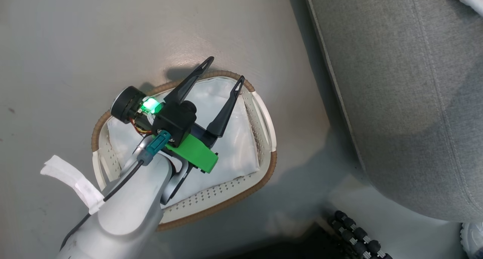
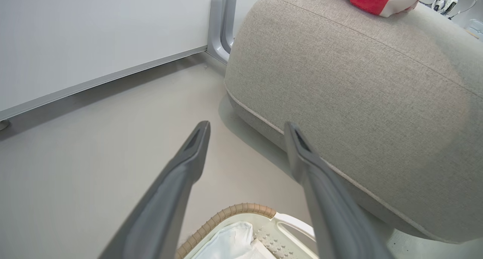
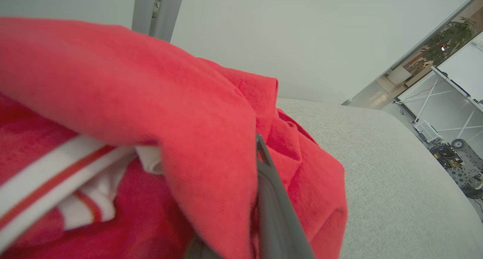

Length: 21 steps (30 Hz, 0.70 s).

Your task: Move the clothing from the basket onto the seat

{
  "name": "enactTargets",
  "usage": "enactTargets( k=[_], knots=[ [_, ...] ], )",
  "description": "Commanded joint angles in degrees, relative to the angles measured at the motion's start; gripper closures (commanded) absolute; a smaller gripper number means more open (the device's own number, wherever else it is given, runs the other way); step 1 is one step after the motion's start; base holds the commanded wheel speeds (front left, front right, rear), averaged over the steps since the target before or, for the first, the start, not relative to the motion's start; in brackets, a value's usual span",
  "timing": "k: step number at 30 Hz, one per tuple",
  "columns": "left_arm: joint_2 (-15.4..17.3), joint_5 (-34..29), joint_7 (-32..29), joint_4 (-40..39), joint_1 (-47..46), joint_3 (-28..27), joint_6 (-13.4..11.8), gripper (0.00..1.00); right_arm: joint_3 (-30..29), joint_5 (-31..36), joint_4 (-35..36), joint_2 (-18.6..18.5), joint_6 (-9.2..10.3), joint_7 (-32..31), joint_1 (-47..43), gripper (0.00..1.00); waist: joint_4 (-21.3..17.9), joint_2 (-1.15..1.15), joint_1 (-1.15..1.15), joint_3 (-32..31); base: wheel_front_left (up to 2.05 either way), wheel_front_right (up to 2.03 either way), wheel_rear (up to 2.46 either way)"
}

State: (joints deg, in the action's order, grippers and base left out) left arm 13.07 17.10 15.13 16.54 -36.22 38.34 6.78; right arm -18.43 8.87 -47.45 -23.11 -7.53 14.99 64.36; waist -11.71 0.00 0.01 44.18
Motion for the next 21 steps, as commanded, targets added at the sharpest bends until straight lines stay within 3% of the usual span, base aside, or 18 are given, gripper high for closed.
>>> enactTargets(
  k=[1,2,5,11,21],
  knots=[
    [0.2,0.3,0.0,0.2,-0.2,-0.2,-0.3,0.0,-0.6,0.5,0.8,0.4,0.08,0.3,-1.7,1.0,-0.5,0.0,-0.01,-0.8,0.0,0.0,0.0],
    [0.2,0.3,0.0,0.4,0.0,-0.2,-0.3,0.0,-0.7,0.8,1.1,0.8,0.08,0.3,-2.2,0.98,-0.6,0.0,-0.01,-1.1,0.0,0.0,0.0],
    [-0.2,0.7,0.0,0.8,0.9,-0.2,-0.3,0.0,-0.7,1.6,3.4,1.8,0.08,0.3,-4.8,0.0,-1.0,0.0,-0.01,-3.0,0.0,0.0,0.0],
    [-1.2,1.9,0.0,1.1,3.0,-1.4,-0.3,0.0,-0.1,1.7,6.1,2.7,0.08,0.3,-10.5,0.0,-1.1,0.0,-0.01,-9.0,0.0,0.0,0.0],
    [-4.3,3.4,0.0,2.6,8.0,-5.4,0.0,0.0,4.0,0.2,7.0,1.0,0.08,0.3,-15.9,0.0,1.4,0.0,-0.01,-21.6,0.0,0.0,0.0]
  ],
)
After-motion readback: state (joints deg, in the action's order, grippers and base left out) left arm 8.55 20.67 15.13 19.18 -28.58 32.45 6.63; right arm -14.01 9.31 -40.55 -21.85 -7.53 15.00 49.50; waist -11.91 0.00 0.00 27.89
